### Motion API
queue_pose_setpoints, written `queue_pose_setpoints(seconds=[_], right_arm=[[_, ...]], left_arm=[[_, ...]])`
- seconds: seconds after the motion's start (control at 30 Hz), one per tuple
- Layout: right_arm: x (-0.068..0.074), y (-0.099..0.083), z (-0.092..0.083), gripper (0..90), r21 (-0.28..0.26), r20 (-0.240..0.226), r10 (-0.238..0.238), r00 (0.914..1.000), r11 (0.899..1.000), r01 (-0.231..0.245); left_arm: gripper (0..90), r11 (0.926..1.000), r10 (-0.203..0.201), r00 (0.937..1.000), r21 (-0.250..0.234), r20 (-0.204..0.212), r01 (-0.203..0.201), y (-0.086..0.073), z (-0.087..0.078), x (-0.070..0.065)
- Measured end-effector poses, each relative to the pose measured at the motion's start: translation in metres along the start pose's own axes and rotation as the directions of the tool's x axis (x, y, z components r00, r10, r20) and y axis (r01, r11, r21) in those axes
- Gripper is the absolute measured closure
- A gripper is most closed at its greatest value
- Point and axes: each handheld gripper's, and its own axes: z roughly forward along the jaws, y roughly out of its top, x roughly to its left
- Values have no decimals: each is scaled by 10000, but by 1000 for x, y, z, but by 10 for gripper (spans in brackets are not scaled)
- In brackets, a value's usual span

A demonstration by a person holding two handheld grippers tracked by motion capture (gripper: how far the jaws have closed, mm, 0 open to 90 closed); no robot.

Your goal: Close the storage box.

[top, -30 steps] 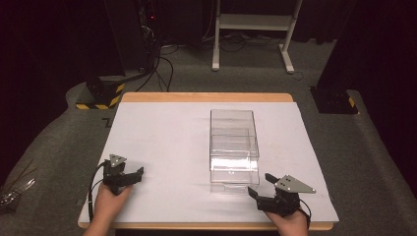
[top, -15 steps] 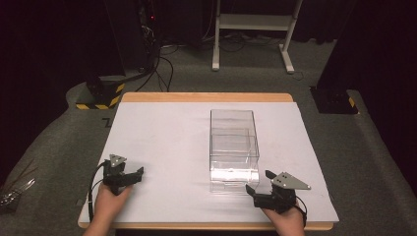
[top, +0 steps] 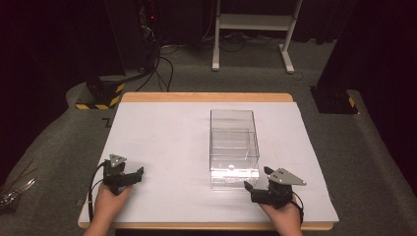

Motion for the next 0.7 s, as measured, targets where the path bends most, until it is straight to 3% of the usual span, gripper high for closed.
queue_pose_setpoints(seconds=[0.2,0.7], right_arm=[[-1,1,2,102,64,105,-165,9998,9998,165],[-8,9,17,106,-5,352,247,9991,9997,-247]], left_arm=[[146,10000,-2,10000,-2,1,2,0,0,0],[146,10000,-23,10000,-6,4,23,0,0,0]])
